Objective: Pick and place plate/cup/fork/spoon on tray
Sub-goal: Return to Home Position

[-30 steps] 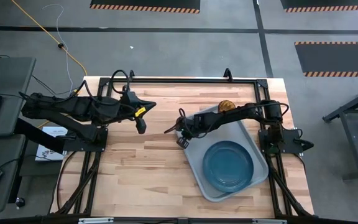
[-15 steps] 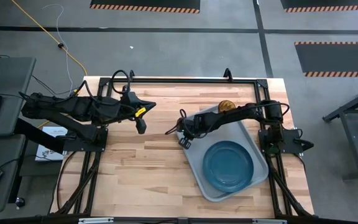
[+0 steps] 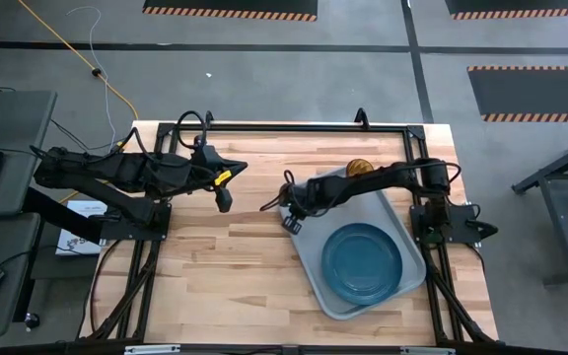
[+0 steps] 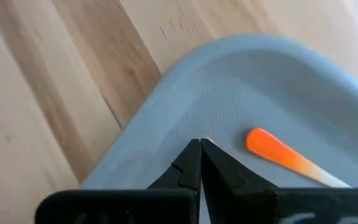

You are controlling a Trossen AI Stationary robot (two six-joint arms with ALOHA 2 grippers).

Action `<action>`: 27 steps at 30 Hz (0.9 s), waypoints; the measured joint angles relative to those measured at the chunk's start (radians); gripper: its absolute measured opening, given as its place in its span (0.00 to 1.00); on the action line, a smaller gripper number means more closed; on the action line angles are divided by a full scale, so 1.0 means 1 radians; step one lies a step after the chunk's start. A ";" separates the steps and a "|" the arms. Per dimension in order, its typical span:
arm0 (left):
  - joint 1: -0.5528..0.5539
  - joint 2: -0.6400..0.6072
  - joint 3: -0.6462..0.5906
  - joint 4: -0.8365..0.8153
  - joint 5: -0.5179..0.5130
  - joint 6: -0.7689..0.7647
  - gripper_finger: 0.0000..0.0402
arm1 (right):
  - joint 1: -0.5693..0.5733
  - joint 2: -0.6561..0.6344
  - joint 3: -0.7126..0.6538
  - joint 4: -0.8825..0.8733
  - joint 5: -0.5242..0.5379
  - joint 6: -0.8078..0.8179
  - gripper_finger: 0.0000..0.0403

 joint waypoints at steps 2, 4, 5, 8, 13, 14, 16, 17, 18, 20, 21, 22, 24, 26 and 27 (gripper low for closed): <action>0.000 0.000 0.000 -0.002 0.000 0.000 0.00 | 0.000 -0.027 0.000 -0.025 0.000 -0.018 0.00; 0.000 0.000 0.000 -0.003 0.000 0.000 0.00 | 0.000 -0.063 0.000 -0.064 0.000 -0.039 0.00; 0.000 0.000 0.000 -0.004 0.000 0.000 0.00 | 0.000 -0.084 -0.001 -0.091 0.000 -0.048 0.00; 0.000 0.000 0.000 -0.005 0.000 0.000 0.00 | 0.017 -0.179 -0.050 -0.136 0.007 -0.083 0.00; 0.000 -0.001 0.000 -0.021 0.001 0.000 0.00 | 0.062 -0.443 -0.314 -0.075 -0.021 0.044 0.00; 0.000 -0.002 0.000 -0.023 0.000 0.000 0.00 | 0.073 -0.506 -0.368 -0.026 -0.037 0.086 0.00; 0.000 -0.004 0.000 -0.021 0.005 0.010 0.00 | 0.092 -0.630 -0.460 0.094 -0.047 0.157 0.00; 0.005 -0.004 0.000 -0.021 0.029 0.029 0.00 | 0.100 -0.683 -0.497 0.158 -0.045 0.178 0.00; 0.021 -0.004 0.000 -0.022 0.080 0.056 0.00 | 0.107 -0.730 -0.528 0.222 -0.034 0.194 0.00; 0.072 -0.003 0.000 -0.021 0.223 0.110 0.00 | 0.114 -0.811 -0.577 0.348 -0.005 0.197 0.00; 0.102 -0.003 0.000 -0.021 0.294 0.131 0.00 | 0.113 -0.843 -0.593 0.405 0.012 0.191 0.00; 0.130 -0.004 -0.007 -0.010 0.354 0.147 0.00 | 0.112 -0.870 -0.604 0.443 0.027 0.182 0.00; 0.186 -0.010 -0.035 0.004 0.446 0.168 0.00 | 0.105 -0.906 -0.610 0.466 0.050 0.145 0.00; 0.234 -0.039 -0.087 0.015 0.502 0.172 0.00 | 0.103 -0.928 -0.610 0.479 0.053 0.106 0.00; 0.253 -0.061 -0.118 0.047 0.518 0.163 0.00 | 0.104 -0.938 -0.610 0.480 0.053 0.087 0.00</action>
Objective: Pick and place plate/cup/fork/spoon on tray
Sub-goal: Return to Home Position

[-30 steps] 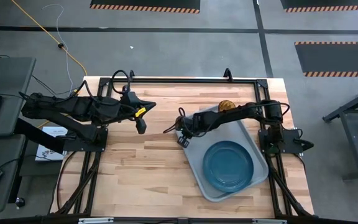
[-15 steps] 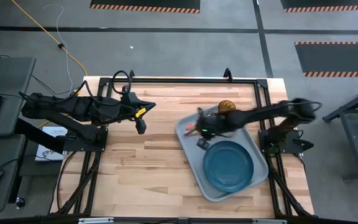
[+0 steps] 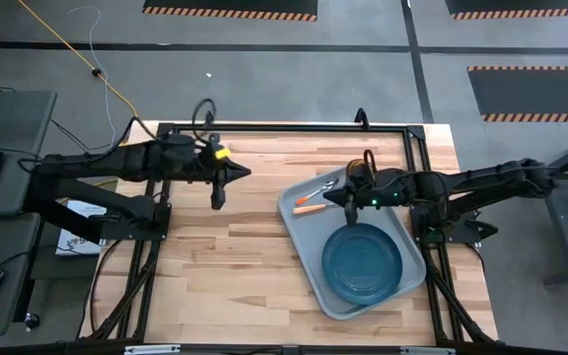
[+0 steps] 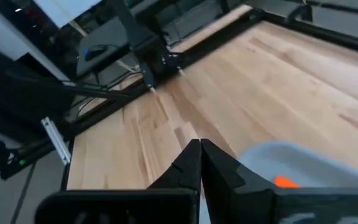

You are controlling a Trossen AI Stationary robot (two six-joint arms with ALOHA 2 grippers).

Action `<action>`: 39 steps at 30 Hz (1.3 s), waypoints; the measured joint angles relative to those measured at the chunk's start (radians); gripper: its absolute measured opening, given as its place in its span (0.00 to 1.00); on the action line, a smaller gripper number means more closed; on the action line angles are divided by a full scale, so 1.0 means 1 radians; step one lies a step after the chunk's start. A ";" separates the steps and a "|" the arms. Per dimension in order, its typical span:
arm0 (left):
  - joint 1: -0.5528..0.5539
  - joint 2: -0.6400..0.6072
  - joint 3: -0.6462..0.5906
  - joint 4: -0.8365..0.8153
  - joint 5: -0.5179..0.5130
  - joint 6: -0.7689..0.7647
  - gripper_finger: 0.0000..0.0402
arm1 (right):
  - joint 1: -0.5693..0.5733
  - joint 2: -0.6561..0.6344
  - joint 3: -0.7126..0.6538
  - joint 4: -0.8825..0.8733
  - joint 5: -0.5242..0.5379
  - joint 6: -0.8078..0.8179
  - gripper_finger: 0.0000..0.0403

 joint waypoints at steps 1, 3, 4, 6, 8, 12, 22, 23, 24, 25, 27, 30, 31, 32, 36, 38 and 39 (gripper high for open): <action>0.014 -0.033 -0.037 0.039 0.014 -0.004 0.00 | 0.000 -0.005 0.000 0.001 -0.002 -0.014 0.00; 0.038 -0.116 -0.114 0.110 0.033 -0.014 0.00 | 0.000 -0.007 0.000 -0.003 -0.012 -0.029 0.00; 0.045 -0.160 -0.155 0.154 0.035 -0.024 0.00 | 0.000 -0.006 0.000 -0.008 -0.021 -0.029 0.00; 0.051 -0.252 -0.241 0.223 0.033 -0.053 0.00 | 0.000 -0.002 -0.001 -0.005 -0.039 -0.018 0.00; 0.050 -0.344 -0.333 0.286 0.016 -0.091 0.00 | 0.000 0.002 -0.001 -0.010 -0.043 -0.004 0.00; 0.019 -0.514 -0.516 0.408 -0.022 -0.199 0.00 | 0.000 0.001 -0.001 -0.004 -0.012 0.008 0.00; -0.182 -0.710 -0.782 0.545 -0.190 -0.282 0.00 | 0.000 0.001 -0.001 -0.004 0.017 0.083 0.00; -0.196 -0.721 -0.791 0.543 -0.195 -0.265 0.00 | 0.000 0.001 -0.001 -0.004 0.017 0.084 0.00; -0.208 -0.735 -0.797 0.530 -0.196 -0.249 0.00 | 0.000 0.001 -0.001 -0.004 0.017 0.083 0.00; -0.215 -0.752 -0.802 0.514 -0.195 -0.230 0.00 | 0.000 0.001 -0.001 -0.003 0.017 0.084 0.00; -0.218 -0.794 -0.814 0.479 -0.175 -0.202 0.00 | 0.000 0.001 -0.001 -0.004 0.017 0.085 0.00; -0.218 -0.890 -0.843 0.446 -0.124 -0.197 0.00 | 0.000 0.001 -0.001 -0.006 0.017 0.083 0.00; -0.218 -0.925 -0.853 0.432 -0.115 -0.202 0.00 | 0.000 0.001 -0.001 -0.008 0.016 0.084 0.00; -0.218 -0.964 -0.862 0.412 -0.107 -0.207 0.00 | 0.000 0.001 -0.001 -0.008 0.016 0.085 0.00; -0.218 -1.016 -0.883 0.363 -0.114 -0.211 0.00 | 0.000 0.001 -0.001 -0.008 0.015 0.084 0.00; -0.218 -1.009 -0.888 0.368 -0.089 -0.207 0.00 | 0.000 0.001 -0.001 -0.006 0.015 0.083 0.00; -0.218 -1.002 -0.900 0.392 -0.089 -0.207 0.00 | 0.000 0.001 -0.001 -0.006 0.015 0.083 0.00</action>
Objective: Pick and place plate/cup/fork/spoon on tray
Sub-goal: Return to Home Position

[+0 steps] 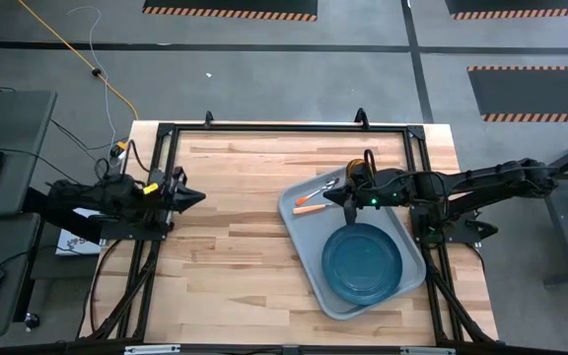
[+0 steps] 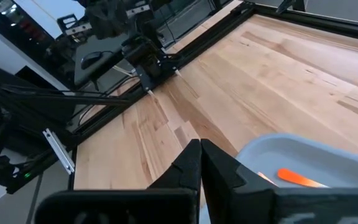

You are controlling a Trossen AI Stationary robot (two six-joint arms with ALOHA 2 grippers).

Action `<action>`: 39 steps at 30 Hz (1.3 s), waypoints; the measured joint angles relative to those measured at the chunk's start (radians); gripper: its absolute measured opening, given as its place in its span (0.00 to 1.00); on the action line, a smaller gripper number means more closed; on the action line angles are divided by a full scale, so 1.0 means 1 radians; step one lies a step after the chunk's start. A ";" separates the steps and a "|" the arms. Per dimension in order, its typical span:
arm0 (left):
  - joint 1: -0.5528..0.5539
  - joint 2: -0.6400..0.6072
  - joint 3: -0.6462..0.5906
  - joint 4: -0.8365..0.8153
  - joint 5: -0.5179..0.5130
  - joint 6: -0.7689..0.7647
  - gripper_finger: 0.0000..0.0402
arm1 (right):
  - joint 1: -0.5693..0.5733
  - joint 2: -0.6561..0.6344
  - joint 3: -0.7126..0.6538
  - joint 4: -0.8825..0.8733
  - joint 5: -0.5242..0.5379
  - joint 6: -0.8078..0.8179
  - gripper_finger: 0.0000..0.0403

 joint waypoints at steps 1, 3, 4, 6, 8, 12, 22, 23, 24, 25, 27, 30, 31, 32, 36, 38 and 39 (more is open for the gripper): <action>0.001 -0.001 -0.016 0.000 -0.001 0.000 0.00 | 0.000 0.000 0.000 0.000 -0.001 0.000 0.00; 0.001 -0.015 -0.056 -0.009 0.016 0.000 0.00 | 0.000 0.000 0.000 0.001 -0.012 0.000 0.00; 0.003 -0.014 -0.071 0.034 0.024 0.006 0.00 | 0.000 0.000 0.000 0.000 -0.021 0.000 0.00; 0.014 -0.016 -0.119 0.126 0.046 0.005 0.00 | 0.000 0.000 0.000 -0.006 -0.047 -0.001 0.00; 0.035 -0.014 -0.180 0.194 0.080 -0.029 0.00 | 0.000 0.000 0.000 -0.007 -0.070 -0.001 0.00; 0.087 -0.012 -0.187 0.163 0.111 -0.059 0.00 | 0.004 0.000 0.000 -0.014 -0.117 -0.009 0.00; 0.137 -0.006 -0.187 0.081 0.129 -0.115 0.00 | 0.005 -0.116 -0.184 0.137 -0.313 -0.053 0.00; 0.137 -0.003 -0.187 0.080 0.129 -0.122 0.00 | 0.009 -0.161 -0.228 0.169 -0.323 -0.055 0.00; 0.137 -0.003 -0.187 0.076 0.130 -0.127 0.00 | 0.015 -0.214 -0.274 0.198 -0.321 -0.060 0.00; 0.137 -0.004 -0.187 0.079 0.129 -0.131 0.00 | 0.021 -0.271 -0.318 0.218 -0.302 -0.063 0.00; 0.137 -0.004 -0.187 0.078 0.130 -0.133 0.00 | 0.032 -0.388 -0.393 0.231 -0.258 -0.070 0.00; 0.137 -0.003 -0.187 0.078 0.130 -0.132 0.00 | 0.038 -0.549 -0.483 0.225 -0.206 -0.093 0.00; 0.137 -0.003 -0.187 0.078 0.130 -0.132 0.00 | 0.038 -0.596 -0.506 0.220 -0.187 -0.109 0.00; 0.137 -0.003 -0.187 0.078 0.130 -0.132 0.00 | 0.038 -0.639 -0.527 0.215 -0.161 -0.121 0.00; 0.137 -0.003 -0.187 0.078 0.130 -0.132 0.00 | 0.037 -0.766 -0.599 0.191 -0.060 -0.187 0.00; 0.137 -0.003 -0.187 0.078 0.130 -0.132 0.00 | 0.037 -0.805 -0.633 0.188 -0.042 -0.202 0.00; 0.137 -0.003 -0.187 0.078 0.130 -0.132 0.00 | 0.037 -0.821 -0.650 0.188 -0.042 -0.204 0.00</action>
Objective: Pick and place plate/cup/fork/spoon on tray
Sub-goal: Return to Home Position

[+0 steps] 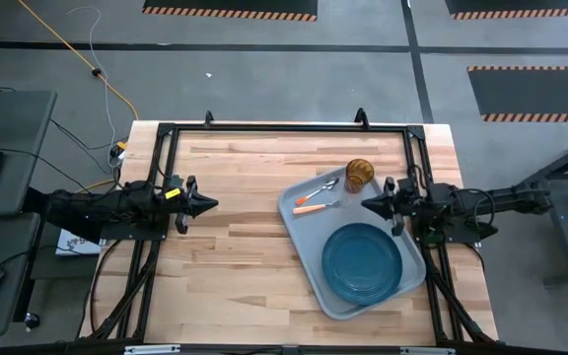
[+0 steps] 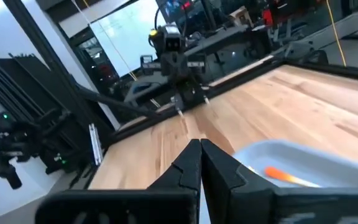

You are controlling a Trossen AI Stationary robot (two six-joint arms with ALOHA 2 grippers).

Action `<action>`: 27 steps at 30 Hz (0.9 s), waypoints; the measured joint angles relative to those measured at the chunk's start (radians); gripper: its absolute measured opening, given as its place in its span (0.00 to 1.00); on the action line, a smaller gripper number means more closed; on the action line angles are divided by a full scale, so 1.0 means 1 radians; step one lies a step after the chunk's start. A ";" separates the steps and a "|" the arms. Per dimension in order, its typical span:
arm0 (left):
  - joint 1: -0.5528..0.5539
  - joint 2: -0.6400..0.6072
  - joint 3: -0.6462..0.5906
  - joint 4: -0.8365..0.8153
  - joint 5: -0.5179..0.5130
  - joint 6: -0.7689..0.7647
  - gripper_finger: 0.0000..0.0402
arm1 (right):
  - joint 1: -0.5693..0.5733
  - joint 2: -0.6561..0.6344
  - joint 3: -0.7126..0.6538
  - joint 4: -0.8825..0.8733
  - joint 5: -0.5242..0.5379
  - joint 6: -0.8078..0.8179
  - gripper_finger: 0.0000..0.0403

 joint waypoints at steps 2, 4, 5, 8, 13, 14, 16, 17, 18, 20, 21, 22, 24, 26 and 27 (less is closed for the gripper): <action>0.000 0.000 0.000 0.000 0.000 0.000 0.00 | 0.000 -0.023 -0.036 0.000 0.000 0.001 0.00; 0.000 0.000 0.000 0.000 0.000 0.000 0.00 | 0.000 -0.040 -0.071 0.000 0.001 0.001 0.00; 0.000 0.000 0.000 0.000 0.000 0.000 0.00 | 0.000 -0.047 -0.071 -0.018 0.010 -0.007 0.00; 0.000 0.000 0.000 0.000 0.000 0.000 0.00 | 0.000 -0.050 -0.071 -0.052 0.023 -0.090 0.00; 0.000 0.000 0.000 0.000 0.000 0.000 0.00 | 0.000 -0.048 -0.071 -0.101 0.020 -0.118 0.00; 0.000 0.000 0.000 0.000 0.000 0.000 0.00 | 0.000 -0.046 -0.071 -0.102 0.019 -0.105 0.00; 0.000 0.000 0.000 0.000 0.000 0.001 0.00 | 0.000 -0.047 -0.071 -0.102 0.019 -0.080 0.00; 0.000 0.000 0.000 0.000 0.000 0.000 0.00 | 0.000 -0.047 -0.071 -0.102 0.019 -0.067 0.00; 0.000 0.000 0.000 0.000 0.000 0.001 0.00 | 0.000 -0.047 -0.071 -0.102 0.019 -0.063 0.00; 0.000 0.000 0.000 0.000 0.000 0.000 0.00 | 0.000 -0.047 -0.071 -0.102 0.019 -0.067 0.00; 0.000 0.000 0.000 0.000 0.000 0.001 0.00 | 0.000 -0.047 -0.071 -0.102 0.019 -0.068 0.00; 0.000 0.000 0.000 0.000 0.000 0.001 0.00 | 0.000 -0.047 -0.071 -0.102 0.019 -0.066 0.00; 0.000 0.000 0.000 0.000 0.000 0.001 0.00 | 0.000 -0.047 -0.071 -0.102 0.019 -0.063 0.00; 0.000 0.000 0.000 0.000 0.000 0.001 0.00 | 0.000 -0.047 -0.071 -0.102 0.019 -0.065 0.00; 0.000 0.000 0.000 0.000 0.000 0.001 0.00 | 0.000 -0.047 -0.071 -0.102 0.019 -0.068 0.00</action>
